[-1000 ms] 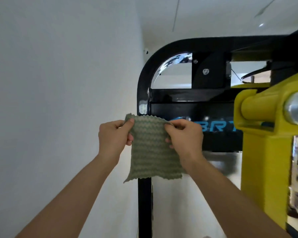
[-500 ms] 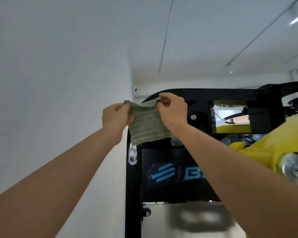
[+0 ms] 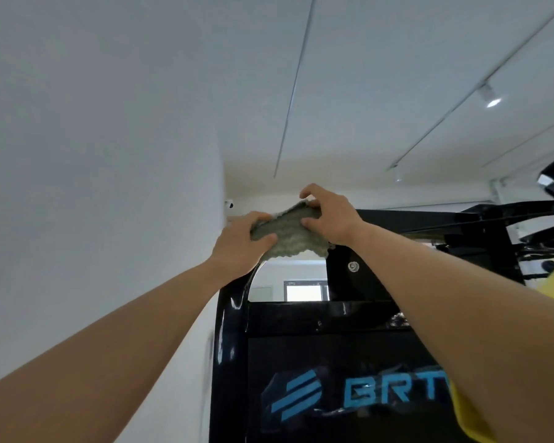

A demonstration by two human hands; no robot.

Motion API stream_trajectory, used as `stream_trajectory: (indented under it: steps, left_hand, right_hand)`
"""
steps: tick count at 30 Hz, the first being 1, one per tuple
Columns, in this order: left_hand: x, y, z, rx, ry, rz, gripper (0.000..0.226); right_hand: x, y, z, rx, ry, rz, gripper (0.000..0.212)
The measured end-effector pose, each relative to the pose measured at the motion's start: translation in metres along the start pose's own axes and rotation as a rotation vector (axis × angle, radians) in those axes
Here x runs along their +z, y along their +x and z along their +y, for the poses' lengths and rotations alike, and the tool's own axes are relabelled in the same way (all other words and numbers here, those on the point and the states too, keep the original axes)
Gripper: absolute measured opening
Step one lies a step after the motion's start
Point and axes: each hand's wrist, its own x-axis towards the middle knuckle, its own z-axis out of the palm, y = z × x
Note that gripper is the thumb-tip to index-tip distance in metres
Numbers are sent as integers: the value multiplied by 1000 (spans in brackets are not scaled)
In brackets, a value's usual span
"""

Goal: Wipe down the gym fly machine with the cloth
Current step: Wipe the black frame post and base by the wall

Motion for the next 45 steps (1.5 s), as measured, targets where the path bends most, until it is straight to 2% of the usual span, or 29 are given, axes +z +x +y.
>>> stream_trajectory:
  steps: [5, 9, 17, 22, 26, 31, 35, 41, 45]
  left_hand:
    - [14, 32, 14, 154, 191, -79, 43]
    - [31, 52, 29, 207, 257, -113, 42]
    - [57, 72, 48, 317, 486, -181, 44]
    - [51, 70, 43, 281, 433, -154, 48]
    - [35, 58, 29, 240, 399, -65, 48]
    - [11, 31, -4, 127, 296, 41, 49]
    - [1, 4, -27, 50, 129, 95, 40]
    - [0, -28, -49, -17, 25, 194, 40]
    - [3, -49, -62, -60, -22, 255, 45]
  right_hand:
    - [-29, 10, 23, -6, -260, -127, 45]
    - [-50, 10, 39, 61, -401, -206, 48]
    - [-67, 6, 63, 165, -505, -213, 45]
    - [-62, 2, 59, 130, -563, -154, 44]
    - [-48, 3, 39, 6, -677, -124, 39]
    - [-25, 3, 10, -115, -596, -116, 38]
    - [-8, 0, -9, -180, -539, -113, 33]
    - [18, -12, -19, -284, -510, -57, 53]
    - [38, -26, -23, -329, -451, 1, 57]
